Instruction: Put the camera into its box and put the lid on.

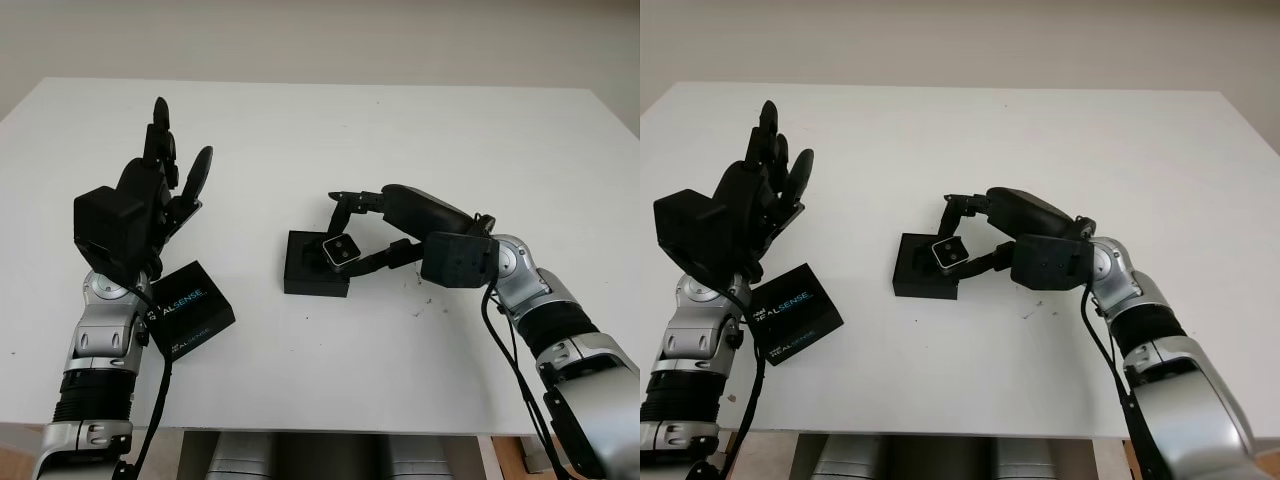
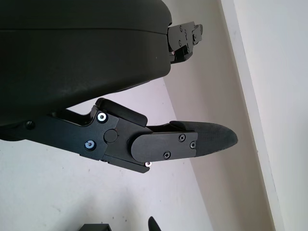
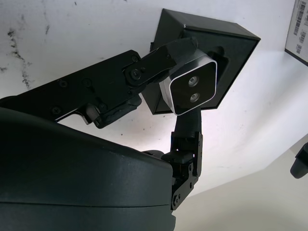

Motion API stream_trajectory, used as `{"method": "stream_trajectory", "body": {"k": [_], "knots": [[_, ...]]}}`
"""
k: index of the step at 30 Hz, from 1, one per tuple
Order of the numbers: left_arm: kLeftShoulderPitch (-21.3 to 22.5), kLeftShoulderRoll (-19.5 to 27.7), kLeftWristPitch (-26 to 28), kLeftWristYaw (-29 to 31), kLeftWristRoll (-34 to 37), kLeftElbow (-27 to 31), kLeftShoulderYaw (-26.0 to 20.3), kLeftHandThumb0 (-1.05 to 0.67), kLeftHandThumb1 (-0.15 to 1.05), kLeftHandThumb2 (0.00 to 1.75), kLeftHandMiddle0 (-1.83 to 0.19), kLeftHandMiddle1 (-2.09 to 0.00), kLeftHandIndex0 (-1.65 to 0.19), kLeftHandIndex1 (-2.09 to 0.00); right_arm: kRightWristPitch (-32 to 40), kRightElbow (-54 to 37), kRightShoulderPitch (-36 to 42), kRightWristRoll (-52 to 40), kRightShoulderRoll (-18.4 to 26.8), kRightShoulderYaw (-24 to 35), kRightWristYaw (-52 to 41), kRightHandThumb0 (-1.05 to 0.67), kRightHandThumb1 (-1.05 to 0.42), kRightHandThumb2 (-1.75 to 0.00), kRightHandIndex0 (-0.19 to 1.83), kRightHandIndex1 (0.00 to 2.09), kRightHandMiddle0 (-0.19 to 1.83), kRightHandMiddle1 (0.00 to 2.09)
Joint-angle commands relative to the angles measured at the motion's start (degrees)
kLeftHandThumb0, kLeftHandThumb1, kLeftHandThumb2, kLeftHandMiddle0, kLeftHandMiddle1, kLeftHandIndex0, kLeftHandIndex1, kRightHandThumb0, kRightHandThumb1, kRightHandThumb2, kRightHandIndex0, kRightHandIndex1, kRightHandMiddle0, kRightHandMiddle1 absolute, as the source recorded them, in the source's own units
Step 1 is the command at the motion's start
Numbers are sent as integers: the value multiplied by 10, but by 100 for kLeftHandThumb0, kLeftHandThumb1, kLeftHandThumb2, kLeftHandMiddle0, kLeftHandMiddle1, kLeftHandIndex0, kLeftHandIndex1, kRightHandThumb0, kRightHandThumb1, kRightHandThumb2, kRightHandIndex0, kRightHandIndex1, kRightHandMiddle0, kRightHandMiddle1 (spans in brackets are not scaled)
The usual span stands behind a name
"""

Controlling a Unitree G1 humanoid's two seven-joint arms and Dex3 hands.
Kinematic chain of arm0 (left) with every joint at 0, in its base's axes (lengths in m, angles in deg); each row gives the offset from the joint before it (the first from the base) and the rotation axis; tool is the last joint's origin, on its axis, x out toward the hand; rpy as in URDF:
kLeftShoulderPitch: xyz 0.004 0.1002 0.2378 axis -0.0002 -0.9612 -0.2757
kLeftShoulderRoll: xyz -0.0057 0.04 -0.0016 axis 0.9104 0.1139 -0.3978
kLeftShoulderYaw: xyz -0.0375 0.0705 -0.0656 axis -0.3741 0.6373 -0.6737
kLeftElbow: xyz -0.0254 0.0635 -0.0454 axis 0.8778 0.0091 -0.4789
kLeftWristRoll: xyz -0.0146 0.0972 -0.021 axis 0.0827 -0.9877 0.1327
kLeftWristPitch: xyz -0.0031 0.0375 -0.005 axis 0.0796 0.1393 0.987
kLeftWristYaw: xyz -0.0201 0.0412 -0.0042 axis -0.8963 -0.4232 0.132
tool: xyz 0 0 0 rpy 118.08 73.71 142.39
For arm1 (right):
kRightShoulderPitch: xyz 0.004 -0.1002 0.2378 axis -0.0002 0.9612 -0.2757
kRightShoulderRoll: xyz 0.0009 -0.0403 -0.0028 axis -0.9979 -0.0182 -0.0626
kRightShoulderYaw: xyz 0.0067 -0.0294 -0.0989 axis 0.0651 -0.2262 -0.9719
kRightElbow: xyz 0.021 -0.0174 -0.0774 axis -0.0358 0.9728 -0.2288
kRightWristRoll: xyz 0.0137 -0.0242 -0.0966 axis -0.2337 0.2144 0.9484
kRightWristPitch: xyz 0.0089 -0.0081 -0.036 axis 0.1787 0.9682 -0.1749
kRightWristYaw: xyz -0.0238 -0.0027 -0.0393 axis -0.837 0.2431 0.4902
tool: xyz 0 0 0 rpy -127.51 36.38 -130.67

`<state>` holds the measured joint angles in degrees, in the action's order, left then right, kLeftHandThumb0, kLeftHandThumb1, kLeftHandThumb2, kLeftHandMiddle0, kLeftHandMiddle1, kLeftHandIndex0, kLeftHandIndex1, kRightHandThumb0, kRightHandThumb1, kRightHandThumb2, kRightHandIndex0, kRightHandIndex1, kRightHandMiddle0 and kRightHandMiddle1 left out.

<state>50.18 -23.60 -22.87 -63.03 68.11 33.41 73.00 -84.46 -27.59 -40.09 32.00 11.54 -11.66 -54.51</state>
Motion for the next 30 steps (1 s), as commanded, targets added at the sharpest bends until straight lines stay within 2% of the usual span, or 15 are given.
{"method": "stream_trajectory", "body": {"k": [1, 11, 19, 30], "knots": [[6, 1, -3, 1, 1, 6, 1, -73, 105, 46, 19, 0, 19, 0, 12, -12, 10, -12, -9, 8, 4, -44, -92, -5, 30, 10, 45, 149], [0, 4, -4, 0, -5, 9, 2, -73, 105, 46, 19, 0, 19, 0, 99, -51, 44, -77, -51, 36, -8, -44, -92, -5, 28, 8, 42, 150], [-5, 6, -2, 1, -10, 11, 4, -73, 105, 46, 19, 0, 19, 0, 133, -82, 70, -103, -68, 51, -4, -47, -94, -6, 25, 6, 38, 152], [-11, 10, 1, 3, -13, 18, 2, -71, 105, 48, 19, 0, 19, 0, 210, -197, 133, -118, -106, 70, 48, -45, -95, -6, 25, 6, 34, 162]]}}
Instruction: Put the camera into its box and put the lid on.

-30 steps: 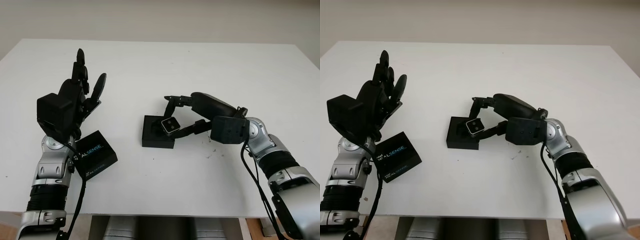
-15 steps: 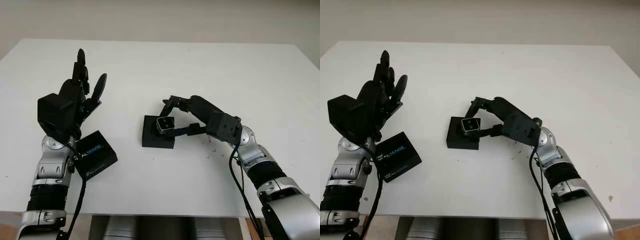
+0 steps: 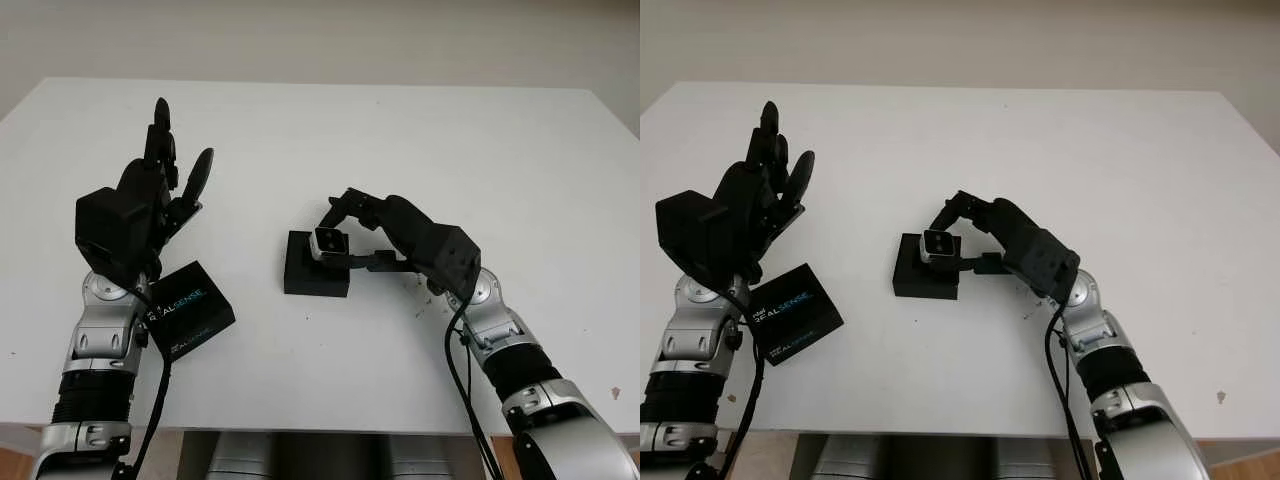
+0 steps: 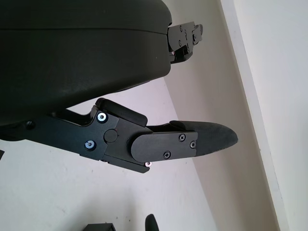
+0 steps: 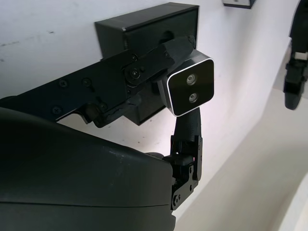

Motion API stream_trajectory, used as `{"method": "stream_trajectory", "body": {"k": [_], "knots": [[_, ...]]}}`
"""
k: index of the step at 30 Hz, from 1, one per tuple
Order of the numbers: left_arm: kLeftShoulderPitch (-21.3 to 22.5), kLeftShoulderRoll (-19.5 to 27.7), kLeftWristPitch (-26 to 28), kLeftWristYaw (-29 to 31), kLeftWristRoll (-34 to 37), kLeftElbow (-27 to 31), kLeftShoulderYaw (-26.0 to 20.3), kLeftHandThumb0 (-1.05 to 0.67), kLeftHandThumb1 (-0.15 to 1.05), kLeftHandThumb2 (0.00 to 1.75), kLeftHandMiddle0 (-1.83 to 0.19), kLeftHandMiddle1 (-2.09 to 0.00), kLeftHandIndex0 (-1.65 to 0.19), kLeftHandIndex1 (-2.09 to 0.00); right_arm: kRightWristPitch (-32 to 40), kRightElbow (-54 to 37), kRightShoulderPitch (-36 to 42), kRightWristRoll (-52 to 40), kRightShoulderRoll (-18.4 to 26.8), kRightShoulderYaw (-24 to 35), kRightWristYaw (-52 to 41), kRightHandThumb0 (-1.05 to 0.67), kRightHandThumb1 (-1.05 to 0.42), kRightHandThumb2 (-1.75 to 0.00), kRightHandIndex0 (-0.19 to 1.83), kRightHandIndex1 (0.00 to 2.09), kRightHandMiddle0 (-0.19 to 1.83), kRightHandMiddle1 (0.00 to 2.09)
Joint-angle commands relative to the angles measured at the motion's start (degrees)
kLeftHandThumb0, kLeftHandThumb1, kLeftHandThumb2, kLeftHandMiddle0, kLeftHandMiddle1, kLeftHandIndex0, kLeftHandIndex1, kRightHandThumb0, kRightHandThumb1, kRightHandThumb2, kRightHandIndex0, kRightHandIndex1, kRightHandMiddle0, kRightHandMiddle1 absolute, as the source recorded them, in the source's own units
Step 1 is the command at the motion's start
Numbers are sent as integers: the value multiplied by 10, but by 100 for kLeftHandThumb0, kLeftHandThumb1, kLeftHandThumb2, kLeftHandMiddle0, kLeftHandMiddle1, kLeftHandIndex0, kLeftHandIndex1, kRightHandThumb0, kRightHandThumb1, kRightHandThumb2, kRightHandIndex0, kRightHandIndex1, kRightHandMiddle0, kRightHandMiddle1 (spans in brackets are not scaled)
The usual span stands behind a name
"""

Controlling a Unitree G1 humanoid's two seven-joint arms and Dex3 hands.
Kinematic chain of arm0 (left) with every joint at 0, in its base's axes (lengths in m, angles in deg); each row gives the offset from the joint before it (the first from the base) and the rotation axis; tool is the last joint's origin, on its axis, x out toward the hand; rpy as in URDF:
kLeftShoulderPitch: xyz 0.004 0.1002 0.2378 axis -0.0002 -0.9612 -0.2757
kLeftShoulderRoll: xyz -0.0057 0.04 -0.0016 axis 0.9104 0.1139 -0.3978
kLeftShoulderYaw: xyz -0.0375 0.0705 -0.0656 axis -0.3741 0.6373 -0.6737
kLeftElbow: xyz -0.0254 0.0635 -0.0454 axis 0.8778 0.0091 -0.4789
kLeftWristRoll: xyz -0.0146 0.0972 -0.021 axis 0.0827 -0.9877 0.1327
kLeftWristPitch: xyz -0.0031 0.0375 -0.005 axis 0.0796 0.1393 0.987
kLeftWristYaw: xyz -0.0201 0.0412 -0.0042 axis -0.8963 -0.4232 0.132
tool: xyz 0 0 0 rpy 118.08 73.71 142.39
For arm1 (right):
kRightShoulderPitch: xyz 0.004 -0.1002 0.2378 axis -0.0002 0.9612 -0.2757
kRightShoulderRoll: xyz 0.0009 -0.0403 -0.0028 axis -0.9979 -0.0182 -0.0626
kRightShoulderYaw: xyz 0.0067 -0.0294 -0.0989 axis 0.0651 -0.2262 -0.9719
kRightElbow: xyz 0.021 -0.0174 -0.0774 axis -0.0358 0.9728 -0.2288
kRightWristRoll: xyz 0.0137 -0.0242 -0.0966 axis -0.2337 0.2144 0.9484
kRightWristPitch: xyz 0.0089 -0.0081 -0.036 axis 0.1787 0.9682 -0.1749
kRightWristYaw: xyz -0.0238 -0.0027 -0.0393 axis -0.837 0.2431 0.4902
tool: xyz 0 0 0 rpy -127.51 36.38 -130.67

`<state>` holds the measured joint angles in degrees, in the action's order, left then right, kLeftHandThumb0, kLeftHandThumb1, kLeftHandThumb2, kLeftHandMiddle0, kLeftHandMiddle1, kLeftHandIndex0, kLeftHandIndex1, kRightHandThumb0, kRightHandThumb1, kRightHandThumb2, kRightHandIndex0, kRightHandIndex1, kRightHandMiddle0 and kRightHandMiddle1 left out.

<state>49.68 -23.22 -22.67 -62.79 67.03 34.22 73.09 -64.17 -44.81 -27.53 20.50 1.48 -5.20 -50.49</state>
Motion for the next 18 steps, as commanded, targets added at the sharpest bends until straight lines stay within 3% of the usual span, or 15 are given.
{"method": "stream_trajectory", "body": {"k": [1, 10, 18], "knots": [[-7, 6, -1, 0, -3, 10, 1, -72, 105, 48, 19, 0, 19, 0, 18, -43, 15, 2, -9, 6, 18, -44, -95, -5, 25, 6, 33, 163], [-8, 2, 6, 1, 3, 19, 1, -71, 105, 47, 19, 0, 19, 0, 93, -160, 64, 33, -35, 2, 86, -40, -95, -6, 26, 6, 28, 161], [-9, 0, 5, -5, -3, 18, 4, -72, 105, 48, 19, 0, 19, 0, 125, -193, 68, 54, -33, -1, 99, -39, -94, -5, 28, 7, 31, 159]]}}
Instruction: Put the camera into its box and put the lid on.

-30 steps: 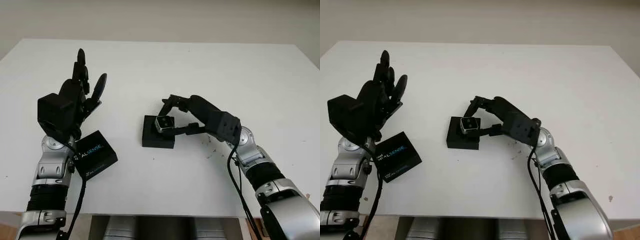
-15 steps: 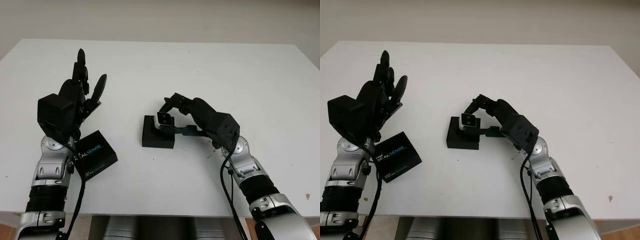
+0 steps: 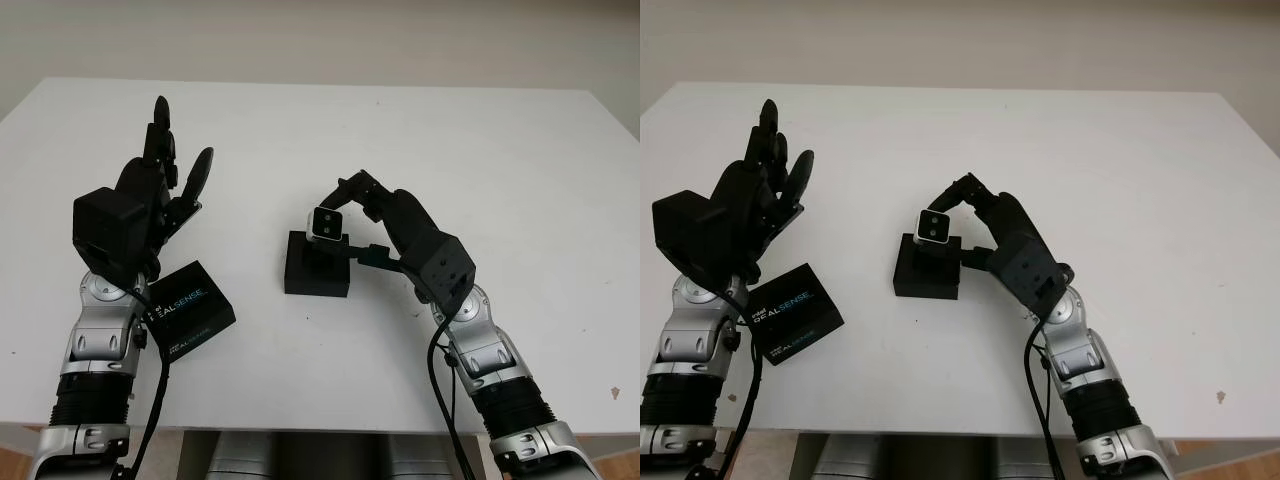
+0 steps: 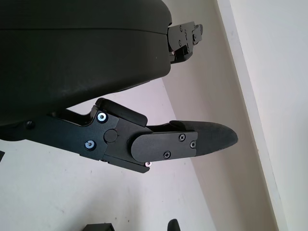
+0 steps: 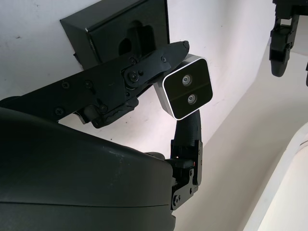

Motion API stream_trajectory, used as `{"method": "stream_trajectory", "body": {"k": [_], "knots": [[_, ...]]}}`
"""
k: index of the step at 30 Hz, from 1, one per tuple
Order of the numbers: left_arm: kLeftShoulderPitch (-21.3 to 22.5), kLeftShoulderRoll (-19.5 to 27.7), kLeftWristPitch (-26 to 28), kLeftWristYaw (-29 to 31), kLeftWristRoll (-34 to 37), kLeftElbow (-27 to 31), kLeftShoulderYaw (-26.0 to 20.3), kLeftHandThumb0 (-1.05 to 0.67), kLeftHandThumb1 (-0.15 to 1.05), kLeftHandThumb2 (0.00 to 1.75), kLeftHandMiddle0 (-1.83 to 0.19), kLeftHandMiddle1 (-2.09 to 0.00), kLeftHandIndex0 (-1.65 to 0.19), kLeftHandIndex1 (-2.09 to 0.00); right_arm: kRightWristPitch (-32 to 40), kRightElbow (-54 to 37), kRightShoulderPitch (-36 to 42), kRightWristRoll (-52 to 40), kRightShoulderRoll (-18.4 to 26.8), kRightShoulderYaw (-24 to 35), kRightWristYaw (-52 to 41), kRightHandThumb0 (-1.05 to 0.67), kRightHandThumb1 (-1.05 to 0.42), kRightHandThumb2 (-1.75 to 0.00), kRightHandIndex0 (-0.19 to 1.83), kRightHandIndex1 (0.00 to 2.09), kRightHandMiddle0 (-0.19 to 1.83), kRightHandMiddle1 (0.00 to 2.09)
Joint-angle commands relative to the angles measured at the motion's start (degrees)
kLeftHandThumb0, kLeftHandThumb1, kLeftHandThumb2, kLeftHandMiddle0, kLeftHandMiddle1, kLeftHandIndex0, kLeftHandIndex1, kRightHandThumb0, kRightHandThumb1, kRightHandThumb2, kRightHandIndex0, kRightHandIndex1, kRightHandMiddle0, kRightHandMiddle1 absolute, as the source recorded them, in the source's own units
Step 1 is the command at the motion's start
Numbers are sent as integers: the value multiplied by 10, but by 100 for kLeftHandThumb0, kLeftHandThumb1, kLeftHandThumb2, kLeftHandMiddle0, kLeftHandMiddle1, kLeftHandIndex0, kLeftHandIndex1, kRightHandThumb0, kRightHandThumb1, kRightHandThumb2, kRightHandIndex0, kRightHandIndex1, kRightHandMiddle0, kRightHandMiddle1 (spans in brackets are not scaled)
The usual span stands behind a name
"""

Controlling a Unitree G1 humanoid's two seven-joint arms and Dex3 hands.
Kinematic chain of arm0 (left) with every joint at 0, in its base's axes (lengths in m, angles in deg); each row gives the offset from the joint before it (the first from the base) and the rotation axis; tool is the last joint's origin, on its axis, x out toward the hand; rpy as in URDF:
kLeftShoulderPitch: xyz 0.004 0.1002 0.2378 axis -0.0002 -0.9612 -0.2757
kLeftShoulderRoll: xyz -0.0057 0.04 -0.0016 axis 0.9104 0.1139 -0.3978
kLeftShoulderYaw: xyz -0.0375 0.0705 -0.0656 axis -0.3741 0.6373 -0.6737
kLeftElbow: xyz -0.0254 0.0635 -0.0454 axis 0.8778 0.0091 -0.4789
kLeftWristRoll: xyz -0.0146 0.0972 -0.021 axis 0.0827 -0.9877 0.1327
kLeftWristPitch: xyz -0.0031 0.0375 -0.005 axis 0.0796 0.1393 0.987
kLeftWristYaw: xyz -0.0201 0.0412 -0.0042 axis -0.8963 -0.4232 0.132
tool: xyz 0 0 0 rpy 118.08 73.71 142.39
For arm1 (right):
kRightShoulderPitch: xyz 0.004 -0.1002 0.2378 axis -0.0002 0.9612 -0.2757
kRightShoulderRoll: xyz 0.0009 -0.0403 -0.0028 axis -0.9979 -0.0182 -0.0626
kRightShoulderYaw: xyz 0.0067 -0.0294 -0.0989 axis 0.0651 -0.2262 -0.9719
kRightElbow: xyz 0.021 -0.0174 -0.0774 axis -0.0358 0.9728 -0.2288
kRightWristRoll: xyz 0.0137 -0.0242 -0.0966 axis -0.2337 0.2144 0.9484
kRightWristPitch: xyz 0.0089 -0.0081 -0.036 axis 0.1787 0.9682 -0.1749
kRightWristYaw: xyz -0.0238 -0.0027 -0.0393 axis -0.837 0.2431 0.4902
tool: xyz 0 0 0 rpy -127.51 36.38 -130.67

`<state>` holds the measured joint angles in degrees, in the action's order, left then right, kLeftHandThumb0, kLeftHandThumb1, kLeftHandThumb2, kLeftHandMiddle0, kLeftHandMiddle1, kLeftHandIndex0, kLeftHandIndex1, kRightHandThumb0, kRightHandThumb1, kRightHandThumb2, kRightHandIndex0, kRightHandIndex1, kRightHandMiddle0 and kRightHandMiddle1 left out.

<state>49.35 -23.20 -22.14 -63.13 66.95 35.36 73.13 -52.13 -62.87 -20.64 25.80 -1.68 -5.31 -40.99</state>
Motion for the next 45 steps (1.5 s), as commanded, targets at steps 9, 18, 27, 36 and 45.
{"method": "stream_trajectory", "body": {"k": [9, 18, 27, 36, 45], "knots": [[-3, -4, -5, 1, 4, -3, 2, -71, 105, 48, 19, 0, 19, 0, 17, 6, -17, -2, 10, 4, -18, -40, -93, -5, 27, 6, 32, 159], [-3, -3, 0, 1, 2, 1, 4, -71, 105, 49, 19, 0, 19, 0, 60, 12, -33, -18, 21, 6, -70, -42, -92, -5, 27, 6, 35, 163], [-3, -3, 2, -1, 2, 4, 4, -72, 105, 48, 19, 0, 19, 0, 75, 12, -40, -20, 26, 3, -90, -44, -91, -5, 29, 6, 37, 164], [2, -5, -3, 0, 2, -2, 5, -73, 105, 47, 19, 0, 19, 0, 82, 6, -42, -17, 22, -1, -87, -43, -91, -5, 29, 6, 35, 164], [1, -6, 7, -1, 4, 7, 5, -71, 105, 47, 19, 0, 19, 0, 77, 11, -40, -7, 21, -10, -77, -43, -92, -6, 29, 6, 34, 163]]}}
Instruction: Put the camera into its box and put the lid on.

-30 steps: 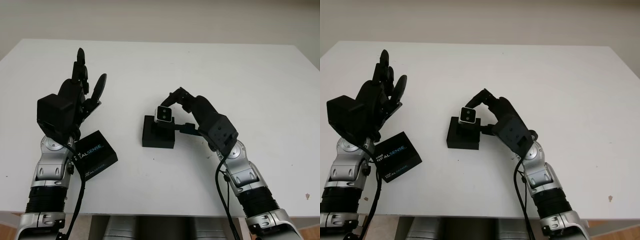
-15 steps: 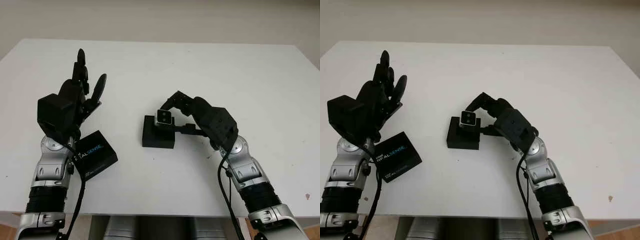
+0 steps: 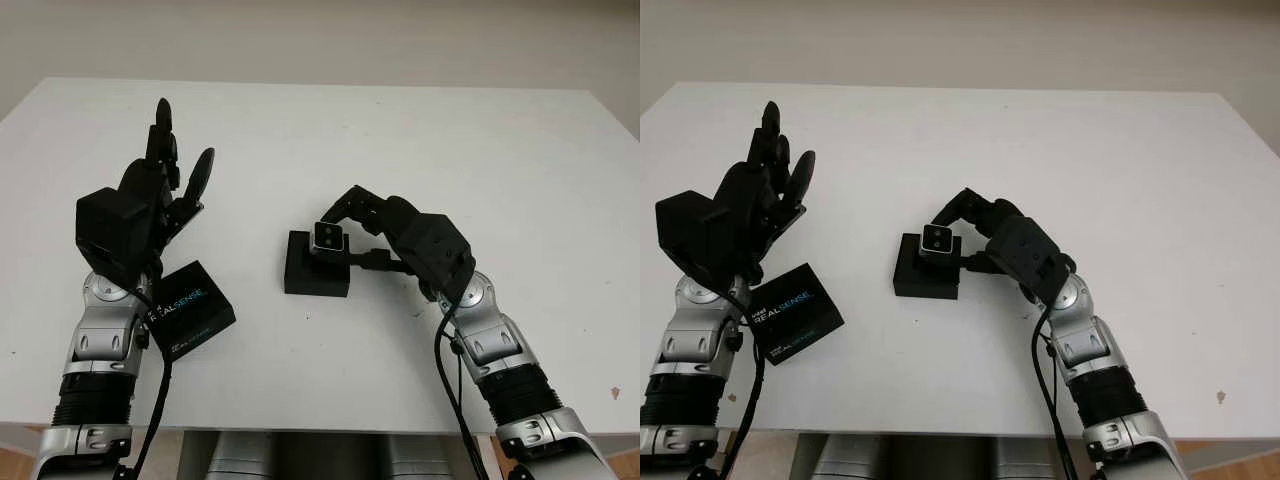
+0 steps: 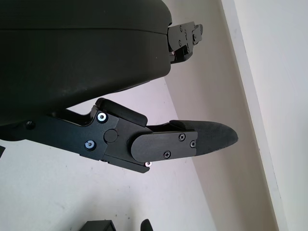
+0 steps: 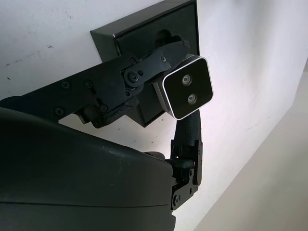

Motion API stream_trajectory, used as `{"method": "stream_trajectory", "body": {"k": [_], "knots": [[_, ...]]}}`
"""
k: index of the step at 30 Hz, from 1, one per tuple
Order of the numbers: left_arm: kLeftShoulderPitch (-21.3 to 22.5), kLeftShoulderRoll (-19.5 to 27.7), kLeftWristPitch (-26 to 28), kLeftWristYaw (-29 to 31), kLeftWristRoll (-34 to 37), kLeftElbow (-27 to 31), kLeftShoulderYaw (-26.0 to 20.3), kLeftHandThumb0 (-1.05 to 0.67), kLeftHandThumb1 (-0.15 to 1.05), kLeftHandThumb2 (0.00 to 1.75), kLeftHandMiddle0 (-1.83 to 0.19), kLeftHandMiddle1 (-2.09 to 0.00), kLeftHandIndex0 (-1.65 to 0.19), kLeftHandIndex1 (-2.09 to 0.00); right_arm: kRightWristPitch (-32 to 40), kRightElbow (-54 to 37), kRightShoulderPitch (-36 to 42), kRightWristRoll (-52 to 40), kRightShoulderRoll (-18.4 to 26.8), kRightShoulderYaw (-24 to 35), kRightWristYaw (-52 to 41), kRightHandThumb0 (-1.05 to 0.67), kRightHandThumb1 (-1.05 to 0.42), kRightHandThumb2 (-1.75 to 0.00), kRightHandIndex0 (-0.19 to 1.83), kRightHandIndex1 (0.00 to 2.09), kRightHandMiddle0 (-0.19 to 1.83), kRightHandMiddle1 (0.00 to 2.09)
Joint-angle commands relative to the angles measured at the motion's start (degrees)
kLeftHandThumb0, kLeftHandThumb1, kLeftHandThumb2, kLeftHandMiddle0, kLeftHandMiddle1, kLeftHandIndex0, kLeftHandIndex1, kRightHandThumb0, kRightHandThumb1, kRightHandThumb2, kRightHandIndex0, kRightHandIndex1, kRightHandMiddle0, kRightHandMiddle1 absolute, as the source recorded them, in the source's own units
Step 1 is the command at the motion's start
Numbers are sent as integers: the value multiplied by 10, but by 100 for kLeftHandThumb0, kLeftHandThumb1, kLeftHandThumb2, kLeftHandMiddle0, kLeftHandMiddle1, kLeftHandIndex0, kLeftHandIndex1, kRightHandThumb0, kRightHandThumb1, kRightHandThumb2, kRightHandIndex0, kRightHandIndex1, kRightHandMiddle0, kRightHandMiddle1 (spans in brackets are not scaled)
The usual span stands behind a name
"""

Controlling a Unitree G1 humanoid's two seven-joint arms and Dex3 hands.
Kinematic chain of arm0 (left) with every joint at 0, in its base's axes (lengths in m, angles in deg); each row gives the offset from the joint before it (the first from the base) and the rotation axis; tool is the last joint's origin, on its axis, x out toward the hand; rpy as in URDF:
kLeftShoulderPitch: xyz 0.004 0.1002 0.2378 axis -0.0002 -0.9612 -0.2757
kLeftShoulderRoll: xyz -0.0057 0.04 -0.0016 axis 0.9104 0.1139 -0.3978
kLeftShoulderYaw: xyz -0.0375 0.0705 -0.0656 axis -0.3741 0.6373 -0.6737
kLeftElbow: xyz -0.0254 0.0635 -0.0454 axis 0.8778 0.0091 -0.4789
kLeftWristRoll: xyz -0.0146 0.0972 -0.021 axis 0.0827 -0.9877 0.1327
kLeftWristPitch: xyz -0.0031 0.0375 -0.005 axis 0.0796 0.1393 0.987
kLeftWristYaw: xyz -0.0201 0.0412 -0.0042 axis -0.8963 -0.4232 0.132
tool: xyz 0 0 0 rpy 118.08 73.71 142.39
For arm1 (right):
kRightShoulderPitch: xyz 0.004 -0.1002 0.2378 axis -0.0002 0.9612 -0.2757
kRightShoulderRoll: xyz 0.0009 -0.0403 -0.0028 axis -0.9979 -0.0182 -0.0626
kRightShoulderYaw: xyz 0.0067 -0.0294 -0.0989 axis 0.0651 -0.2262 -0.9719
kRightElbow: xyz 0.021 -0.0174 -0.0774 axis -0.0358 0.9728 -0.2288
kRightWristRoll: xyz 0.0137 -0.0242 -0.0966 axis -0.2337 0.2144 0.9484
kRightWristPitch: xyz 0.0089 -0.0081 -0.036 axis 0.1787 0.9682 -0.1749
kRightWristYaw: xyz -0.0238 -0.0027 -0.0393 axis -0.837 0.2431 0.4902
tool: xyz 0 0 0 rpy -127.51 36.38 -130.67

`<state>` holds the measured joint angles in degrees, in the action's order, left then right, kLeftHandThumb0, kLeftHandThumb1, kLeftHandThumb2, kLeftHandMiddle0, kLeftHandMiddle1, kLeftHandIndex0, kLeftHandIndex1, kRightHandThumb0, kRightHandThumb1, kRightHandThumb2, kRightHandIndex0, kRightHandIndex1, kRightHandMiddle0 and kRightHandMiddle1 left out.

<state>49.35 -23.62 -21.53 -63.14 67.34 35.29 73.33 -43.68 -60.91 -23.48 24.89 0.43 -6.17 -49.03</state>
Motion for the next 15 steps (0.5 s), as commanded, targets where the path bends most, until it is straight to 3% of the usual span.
{"method": "stream_trajectory", "body": {"k": [1, 15], "knots": [[1, -1, 0, -1, 0, 7, 2, -71, 105, 47, 19, 0, 19, 0, -8, -7, -12, 3, -1, -2, 5, -43, -92, -5, 29, 6, 34, 163], [-5, -2, 5, -5, -3, 20, 3, -72, 105, 47, 19, 0, 19, 0, -10, -3, -10, 4, 0, -10, -1, -42, -92, -5, 29, 6, 35, 164]]}}
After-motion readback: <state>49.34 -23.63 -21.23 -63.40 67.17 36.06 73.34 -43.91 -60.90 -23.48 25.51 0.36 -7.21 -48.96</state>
